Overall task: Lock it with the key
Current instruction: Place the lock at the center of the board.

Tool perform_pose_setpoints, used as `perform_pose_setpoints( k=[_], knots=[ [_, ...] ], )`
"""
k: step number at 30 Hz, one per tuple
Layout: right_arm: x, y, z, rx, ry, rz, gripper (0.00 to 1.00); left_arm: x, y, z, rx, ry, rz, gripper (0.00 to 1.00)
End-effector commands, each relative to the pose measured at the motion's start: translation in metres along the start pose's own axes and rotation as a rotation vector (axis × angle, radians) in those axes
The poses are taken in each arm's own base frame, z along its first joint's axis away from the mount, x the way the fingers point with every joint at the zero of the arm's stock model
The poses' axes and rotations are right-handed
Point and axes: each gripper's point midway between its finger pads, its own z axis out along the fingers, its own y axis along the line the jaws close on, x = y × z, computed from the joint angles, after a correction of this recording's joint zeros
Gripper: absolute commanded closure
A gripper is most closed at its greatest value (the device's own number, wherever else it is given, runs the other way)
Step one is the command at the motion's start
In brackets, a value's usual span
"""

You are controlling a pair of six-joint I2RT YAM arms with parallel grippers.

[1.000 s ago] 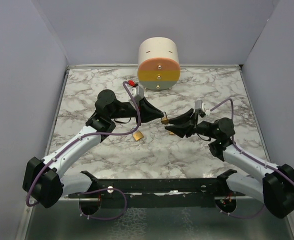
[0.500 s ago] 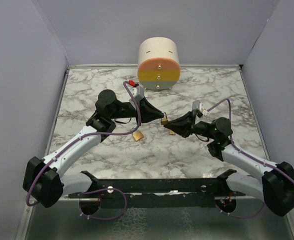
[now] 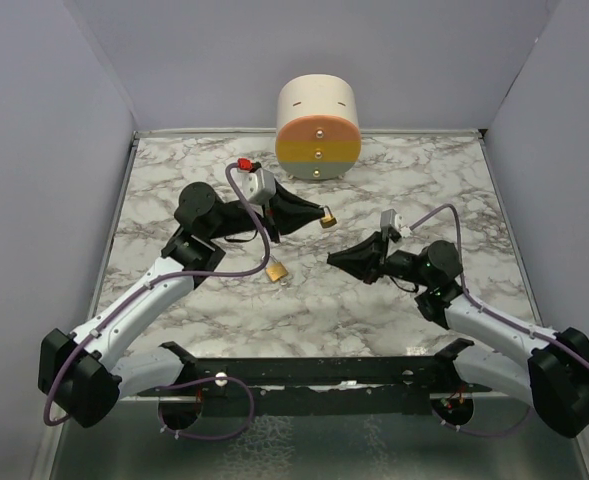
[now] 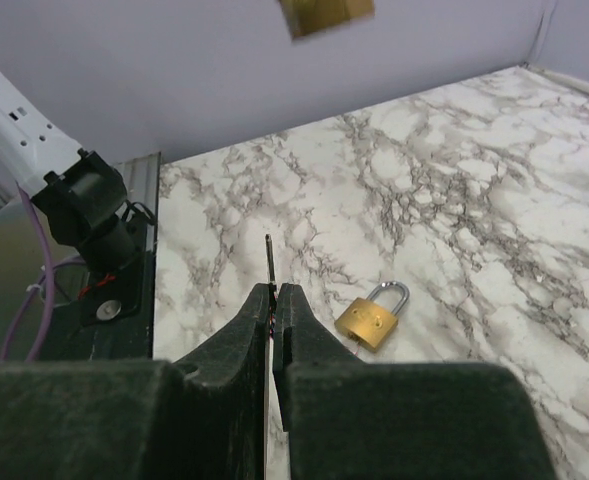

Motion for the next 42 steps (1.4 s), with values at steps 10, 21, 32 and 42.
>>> perform_pose_setpoints(
  k=[10, 21, 32, 42],
  knots=[
    [0.019, -0.034, -0.025, 0.304, 0.046, 0.010, 0.98, 0.056, 0.053, -0.012, -0.261, 0.100, -0.096, 1.00],
    [0.030, -0.066, -0.034, 0.495, 0.087, 0.030, 0.98, 0.191, 0.083, -0.031, -0.374, 0.346, -0.346, 1.00],
    [0.058, -0.082, 0.003, 0.525, 0.179, 0.071, 0.98, 0.254, 0.104, -0.047, -0.398, 0.401, -0.500, 1.00],
    [0.079, -0.109, 0.033, 0.584, 0.222, 0.155, 0.98, 0.284, 0.112, -0.051, -0.388, 0.444, -0.574, 1.00]
  ],
)
